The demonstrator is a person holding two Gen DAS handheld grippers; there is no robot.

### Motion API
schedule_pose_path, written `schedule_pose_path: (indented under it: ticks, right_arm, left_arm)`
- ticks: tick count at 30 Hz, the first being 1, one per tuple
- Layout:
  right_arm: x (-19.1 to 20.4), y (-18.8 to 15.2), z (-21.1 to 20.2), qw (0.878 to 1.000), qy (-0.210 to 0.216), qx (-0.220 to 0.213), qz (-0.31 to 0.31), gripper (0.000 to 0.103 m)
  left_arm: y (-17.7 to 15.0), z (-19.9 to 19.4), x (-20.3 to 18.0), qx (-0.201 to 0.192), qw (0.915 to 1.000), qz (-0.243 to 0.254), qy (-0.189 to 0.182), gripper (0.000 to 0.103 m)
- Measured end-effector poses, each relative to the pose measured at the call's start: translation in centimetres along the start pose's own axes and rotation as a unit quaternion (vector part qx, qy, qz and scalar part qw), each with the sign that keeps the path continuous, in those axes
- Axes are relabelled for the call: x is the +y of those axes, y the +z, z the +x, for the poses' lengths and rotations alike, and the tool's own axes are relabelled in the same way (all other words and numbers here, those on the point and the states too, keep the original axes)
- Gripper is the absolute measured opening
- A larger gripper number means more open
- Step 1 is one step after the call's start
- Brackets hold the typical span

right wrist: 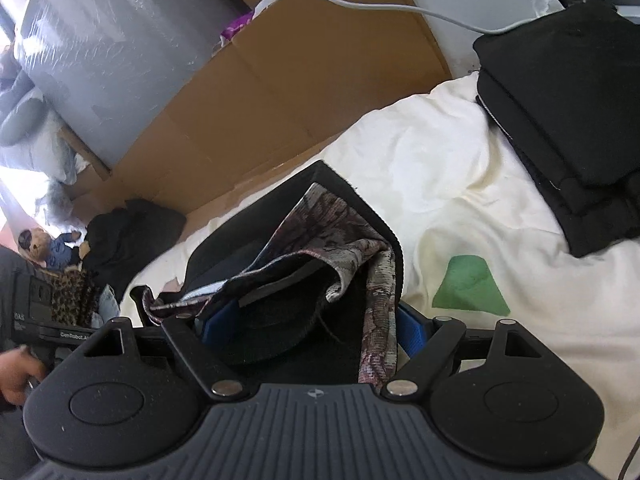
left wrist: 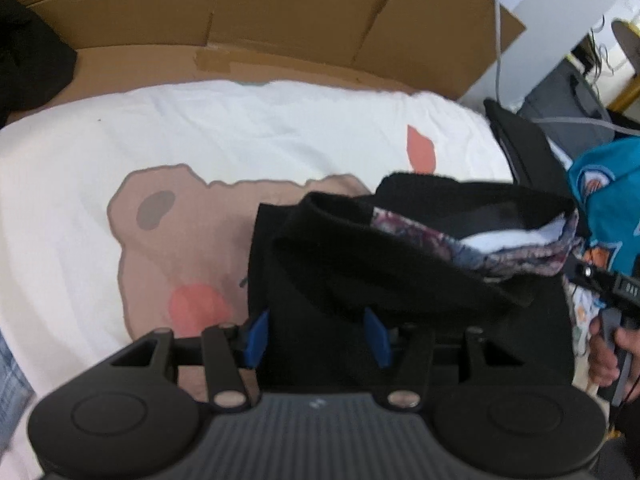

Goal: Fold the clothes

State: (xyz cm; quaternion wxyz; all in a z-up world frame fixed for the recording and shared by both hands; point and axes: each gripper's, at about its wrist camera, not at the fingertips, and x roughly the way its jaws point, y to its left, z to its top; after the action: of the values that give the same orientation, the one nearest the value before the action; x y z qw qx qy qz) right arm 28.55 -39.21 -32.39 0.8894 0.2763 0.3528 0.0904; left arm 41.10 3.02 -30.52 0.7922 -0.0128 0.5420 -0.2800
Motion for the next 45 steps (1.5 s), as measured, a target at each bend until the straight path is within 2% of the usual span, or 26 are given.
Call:
schedule_pose_path:
  ticks: [5, 12, 15, 17, 18, 19, 22, 23, 25, 26, 28, 29, 30, 32, 34, 37, 42, 45]
  right_arm:
    - [0.1, 0.7, 1.2, 1.0, 0.002, -0.007, -0.01, 0.085]
    - [0.0, 1.5, 2.3, 0.999, 0.029, -0.011, -0.006, 0.083]
    - [0.2, 1.5, 2.4, 0.999, 0.035, -0.006, -0.016, 0.071]
    - [0.2, 1.6, 2.3, 0.999, 0.035, -0.007, -0.016, 0.056]
    - [0.2, 1.7, 2.2, 0.999, 0.035, -0.009, -0.013, 0.053]
    - [0.1, 1.7, 2.1, 0.999, 0.035, -0.011, -0.01, 0.046]
    - [-0.6, 1.9, 2.1, 0.999, 0.035, -0.015, 0.006, 0.028]
    - [-0.9, 1.9, 2.1, 0.999, 0.034, -0.016, 0.012, 0.024]
    - [-1.2, 1.9, 2.2, 0.999, 0.03, -0.018, 0.018, 0.023]
    - [-1.2, 2.0, 2.1, 0.999, 0.026, -0.018, 0.016, 0.023]
    - [-1.1, 2.2, 2.0, 1.0, 0.017, -0.017, 0.014, 0.025]
    - [-1.1, 2.4, 1.8, 1.0, 0.017, -0.019, 0.015, 0.028]
    - [-1.1, 2.6, 1.6, 0.999, 0.016, -0.021, 0.017, 0.032]
    - [-1.2, 3.0, 1.0, 0.999, 0.011, -0.03, 0.022, 0.051]
    - [-1.3, 3.4, 0.2, 0.999, 0.017, -0.04, 0.02, 0.056]
    - [-1.4, 3.8, -0.4, 0.998, 0.026, -0.041, 0.027, 0.069]
    - [-1.5, 3.8, -0.1, 0.997, 0.043, -0.035, 0.044, 0.071]
    - [-2.6, 4.0, 0.2, 0.994, 0.059, -0.016, 0.089, 0.073]
  left_arm:
    - [0.4, 0.3, 0.4, -0.003, 1.0, -0.006, -0.002, 0.056]
    - [0.3, 1.2, 1.4, -0.012, 0.9995, -0.027, -0.01, 0.056]
    - [0.1, 1.4, 1.9, -0.025, 0.9988, -0.041, -0.012, 0.055]
    - [-0.1, 1.5, 2.1, -0.032, 0.9984, -0.044, -0.014, 0.054]
    - [-0.1, 1.6, 2.0, -0.036, 0.9984, -0.042, -0.015, 0.053]
    - [-0.1, 1.7, 2.0, -0.041, 0.9981, -0.042, -0.016, 0.053]
    - [-0.1, 1.8, 2.3, -0.055, 0.997, -0.05, -0.022, 0.044]
    - [-0.1, 1.8, 2.3, -0.061, 0.9967, -0.048, -0.025, 0.036]
    - [0.1, 1.7, 2.3, -0.068, 0.9963, -0.044, -0.028, 0.033]
    - [0.1, 1.7, 2.3, -0.07, 0.9962, -0.044, -0.029, 0.032]
    - [0.2, 1.6, 2.2, -0.078, 0.9957, -0.038, -0.03, 0.023]
    - [0.2, 1.5, 2.2, -0.083, 0.9955, -0.035, -0.031, 0.014]
    - [0.2, 1.5, 2.2, -0.086, 0.9953, -0.033, -0.029, 0.008]
    - [0.1, 1.3, 2.3, -0.095, 0.9946, -0.033, -0.025, 0.005]
    - [0.0, 1.0, 2.5, -0.1, 0.9942, -0.035, -0.018, 0.005]
    - [-0.5, 0.6, 3.1, -0.101, 0.9941, -0.039, -0.01, 0.004]
    - [-1.3, 0.2, 3.6, -0.1, 0.9935, -0.055, 0.0, 0.003]
    - [-1.3, 0.3, 3.4, -0.098, 0.9938, -0.054, 0.005, 0.003]
